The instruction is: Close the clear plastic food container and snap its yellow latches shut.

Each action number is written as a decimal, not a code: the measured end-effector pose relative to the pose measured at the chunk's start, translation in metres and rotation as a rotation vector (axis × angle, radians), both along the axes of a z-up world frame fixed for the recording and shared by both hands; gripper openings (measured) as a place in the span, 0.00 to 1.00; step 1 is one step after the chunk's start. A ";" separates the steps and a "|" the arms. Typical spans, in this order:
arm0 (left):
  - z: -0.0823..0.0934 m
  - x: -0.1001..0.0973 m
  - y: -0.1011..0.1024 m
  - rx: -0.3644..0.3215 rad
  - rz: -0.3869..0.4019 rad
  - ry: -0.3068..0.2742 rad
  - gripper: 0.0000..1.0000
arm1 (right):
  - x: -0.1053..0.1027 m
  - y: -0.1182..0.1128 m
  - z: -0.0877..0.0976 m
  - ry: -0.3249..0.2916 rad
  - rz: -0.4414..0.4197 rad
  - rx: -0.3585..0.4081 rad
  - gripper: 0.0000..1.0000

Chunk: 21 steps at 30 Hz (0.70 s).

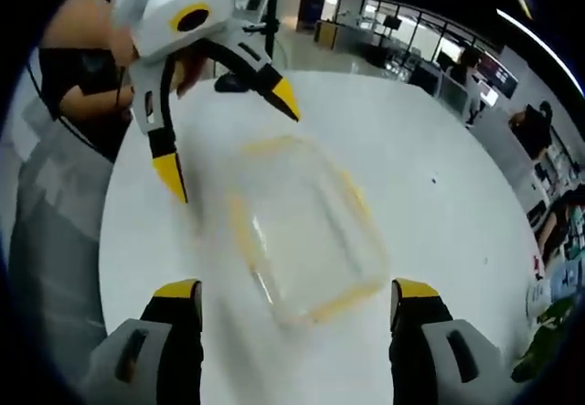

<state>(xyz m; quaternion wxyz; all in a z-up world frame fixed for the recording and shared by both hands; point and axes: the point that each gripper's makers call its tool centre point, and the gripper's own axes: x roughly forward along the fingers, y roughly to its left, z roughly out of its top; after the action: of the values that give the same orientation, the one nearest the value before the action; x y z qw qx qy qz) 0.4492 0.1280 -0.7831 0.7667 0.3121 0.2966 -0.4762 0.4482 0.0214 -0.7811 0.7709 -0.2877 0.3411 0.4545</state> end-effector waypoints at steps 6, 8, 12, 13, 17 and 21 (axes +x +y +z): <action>-0.003 -0.010 0.003 0.012 0.006 0.001 0.89 | -0.006 -0.006 0.002 0.001 -0.044 0.033 0.86; -0.002 -0.012 0.003 -0.002 0.021 0.005 0.89 | -0.008 -0.007 0.002 0.007 -0.066 0.053 0.86; -0.001 -0.016 0.005 -0.013 0.038 0.004 0.89 | -0.013 -0.009 0.004 -0.004 -0.079 0.063 0.86; 0.000 -0.018 0.006 -0.019 0.042 0.001 0.89 | -0.014 -0.009 0.004 -0.003 -0.083 0.069 0.86; 0.004 -0.020 0.010 -0.036 0.063 -0.005 0.89 | -0.019 -0.010 0.007 -0.003 -0.106 0.095 0.85; 0.006 -0.023 0.015 -0.060 0.100 0.001 0.89 | -0.023 -0.011 0.013 -0.013 -0.129 0.121 0.85</action>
<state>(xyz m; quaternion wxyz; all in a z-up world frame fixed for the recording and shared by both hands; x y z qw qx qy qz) 0.4265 0.1429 -0.7766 0.7984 0.2735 0.2980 -0.4460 0.4249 0.0107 -0.7684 0.8166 -0.2212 0.3258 0.4220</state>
